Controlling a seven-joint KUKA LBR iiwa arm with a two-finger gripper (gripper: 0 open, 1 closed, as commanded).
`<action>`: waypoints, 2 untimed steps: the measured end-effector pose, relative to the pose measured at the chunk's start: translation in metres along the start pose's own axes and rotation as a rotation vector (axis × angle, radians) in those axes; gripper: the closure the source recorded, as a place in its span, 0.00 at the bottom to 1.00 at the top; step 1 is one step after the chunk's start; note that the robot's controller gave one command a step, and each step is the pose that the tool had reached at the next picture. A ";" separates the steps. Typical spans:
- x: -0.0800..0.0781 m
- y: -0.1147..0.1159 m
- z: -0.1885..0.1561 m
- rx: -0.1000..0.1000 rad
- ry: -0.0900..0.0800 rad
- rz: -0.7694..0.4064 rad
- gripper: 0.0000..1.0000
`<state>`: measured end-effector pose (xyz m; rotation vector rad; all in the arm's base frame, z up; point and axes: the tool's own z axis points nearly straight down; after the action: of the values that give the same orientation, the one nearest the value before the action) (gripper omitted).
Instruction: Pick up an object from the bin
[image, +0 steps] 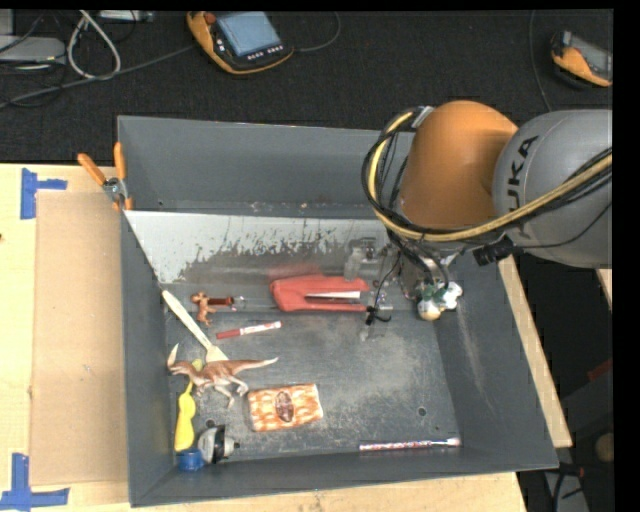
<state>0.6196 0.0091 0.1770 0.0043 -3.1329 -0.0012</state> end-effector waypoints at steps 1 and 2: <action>-0.002 0.000 -0.005 0.000 -0.008 0.000 0.00; -0.003 0.016 0.041 0.001 -0.009 -0.122 0.00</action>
Offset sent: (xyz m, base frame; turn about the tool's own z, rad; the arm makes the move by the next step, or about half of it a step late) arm 0.0025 0.0329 -0.0882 -0.2447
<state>0.6224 0.0255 0.1356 0.1952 -3.1360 -0.0009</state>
